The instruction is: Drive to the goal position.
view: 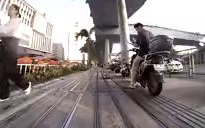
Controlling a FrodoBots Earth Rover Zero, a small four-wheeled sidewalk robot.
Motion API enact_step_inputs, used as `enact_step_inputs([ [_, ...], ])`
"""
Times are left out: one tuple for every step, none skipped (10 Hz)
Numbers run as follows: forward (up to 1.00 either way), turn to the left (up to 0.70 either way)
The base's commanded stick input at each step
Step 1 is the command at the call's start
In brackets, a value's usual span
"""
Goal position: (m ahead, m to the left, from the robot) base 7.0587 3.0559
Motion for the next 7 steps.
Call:
enact_step_inputs([
  [0.70,0.00],
  [0.70,0.00],
  [0.70,0.00],
  [0.70,0.00],
  [0.70,0.00],
  [0.70,0.00],
  [0.70,0.00],
])
